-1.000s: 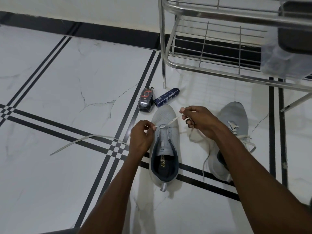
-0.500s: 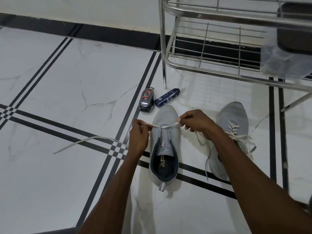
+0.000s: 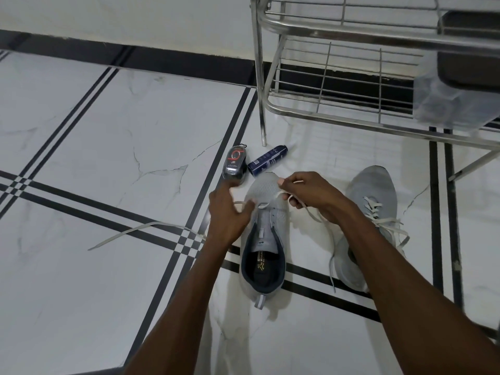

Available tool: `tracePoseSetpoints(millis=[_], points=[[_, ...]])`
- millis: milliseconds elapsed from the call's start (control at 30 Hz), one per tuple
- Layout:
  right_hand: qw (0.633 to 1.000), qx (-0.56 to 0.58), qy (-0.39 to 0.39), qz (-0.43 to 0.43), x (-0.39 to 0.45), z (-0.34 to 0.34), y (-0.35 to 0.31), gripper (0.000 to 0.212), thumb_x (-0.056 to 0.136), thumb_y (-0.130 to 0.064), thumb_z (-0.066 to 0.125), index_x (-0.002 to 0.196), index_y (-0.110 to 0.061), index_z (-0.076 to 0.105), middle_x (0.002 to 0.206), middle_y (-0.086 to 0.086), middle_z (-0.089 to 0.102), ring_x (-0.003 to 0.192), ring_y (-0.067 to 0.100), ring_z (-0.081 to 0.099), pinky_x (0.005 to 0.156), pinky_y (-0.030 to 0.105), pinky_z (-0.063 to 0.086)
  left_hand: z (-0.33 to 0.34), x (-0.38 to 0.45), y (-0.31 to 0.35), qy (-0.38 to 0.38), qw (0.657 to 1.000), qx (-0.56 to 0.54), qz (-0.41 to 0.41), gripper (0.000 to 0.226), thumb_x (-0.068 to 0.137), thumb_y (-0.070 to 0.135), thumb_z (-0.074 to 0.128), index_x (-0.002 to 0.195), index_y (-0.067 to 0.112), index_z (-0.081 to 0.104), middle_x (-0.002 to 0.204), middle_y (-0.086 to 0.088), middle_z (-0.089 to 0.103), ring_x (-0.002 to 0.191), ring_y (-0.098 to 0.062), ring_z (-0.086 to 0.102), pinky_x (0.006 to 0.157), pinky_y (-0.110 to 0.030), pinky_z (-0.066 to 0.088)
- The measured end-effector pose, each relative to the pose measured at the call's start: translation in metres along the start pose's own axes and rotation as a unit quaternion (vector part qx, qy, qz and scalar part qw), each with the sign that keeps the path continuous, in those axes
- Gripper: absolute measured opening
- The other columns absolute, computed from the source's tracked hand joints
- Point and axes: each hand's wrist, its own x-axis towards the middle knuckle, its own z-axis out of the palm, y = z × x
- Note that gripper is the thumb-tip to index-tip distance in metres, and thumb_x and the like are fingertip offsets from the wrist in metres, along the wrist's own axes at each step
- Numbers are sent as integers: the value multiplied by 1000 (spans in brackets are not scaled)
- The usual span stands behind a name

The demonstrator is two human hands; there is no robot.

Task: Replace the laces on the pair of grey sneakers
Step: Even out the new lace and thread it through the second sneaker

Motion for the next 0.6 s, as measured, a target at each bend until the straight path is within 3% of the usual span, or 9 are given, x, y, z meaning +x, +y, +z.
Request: tracePoseSetpoints(millis=[67,133,167,233,333,400,467,533,600], points=[[999,16,-24,-17,-1,2,-16,28,93,-39,70,95,-11,69,76,5,73,61,15,56,59,27,47,-1,13,22,-66,997,7,43,58,81,46,80,131,28,56,133,10,57,127,-14,43,97,-31,42],[999,16,-39,-30,-3,2,-27,25,94,-37,70,94,-13,67,75,6,72,58,13,55,58,26,46,1,25,37,-106,991,12,86,42,82,49,76,116,26,70,130,9,62,127,-18,50,102,-38,43],[999,3,-36,-35,-4,0,-31,23,94,-36,70,93,-13,66,74,5,71,56,12,54,57,25,45,2,27,40,-95,991,-5,91,31,85,45,75,106,22,75,122,8,67,119,-16,57,100,-40,47],[998,-36,-24,-40,-6,-6,-35,22,93,-34,70,93,-13,65,74,3,71,55,10,53,57,25,45,-4,27,34,-23,999,-48,7,19,92,33,73,98,15,77,103,8,71,100,-9,66,93,-36,50],[997,-53,-31,-52,-11,-13,-37,19,94,-27,70,97,-9,65,76,4,72,58,11,54,60,29,45,-19,24,15,64,996,-11,-69,30,88,25,78,116,16,71,109,12,64,109,-14,62,94,-29,44],[996,-56,-40,-56,-11,-12,-36,19,94,-26,69,98,-7,65,78,4,73,62,11,56,62,29,45,-23,27,24,-9,999,-18,28,53,81,32,82,129,18,65,126,10,62,115,-9,55,97,-23,43],[995,-58,-51,-57,-9,-6,-37,18,94,-25,70,98,-8,67,78,3,74,64,12,57,61,28,45,-21,30,43,-113,987,-34,112,44,85,35,80,125,19,69,127,5,66,116,-4,58,96,-16,43],[995,-61,-56,-56,-8,0,-38,15,93,-24,70,95,-10,67,78,4,74,65,12,57,60,27,45,-24,31,53,-150,983,-31,104,23,91,31,75,110,19,78,117,6,73,108,0,64,93,-17,48],[996,-62,-43,-51,-7,0,-35,13,94,-25,69,92,-12,67,79,3,74,64,12,56,59,27,45,-29,32,41,-84,996,-20,26,22,93,37,72,104,21,81,107,5,77,99,-6,68,91,-27,52]])
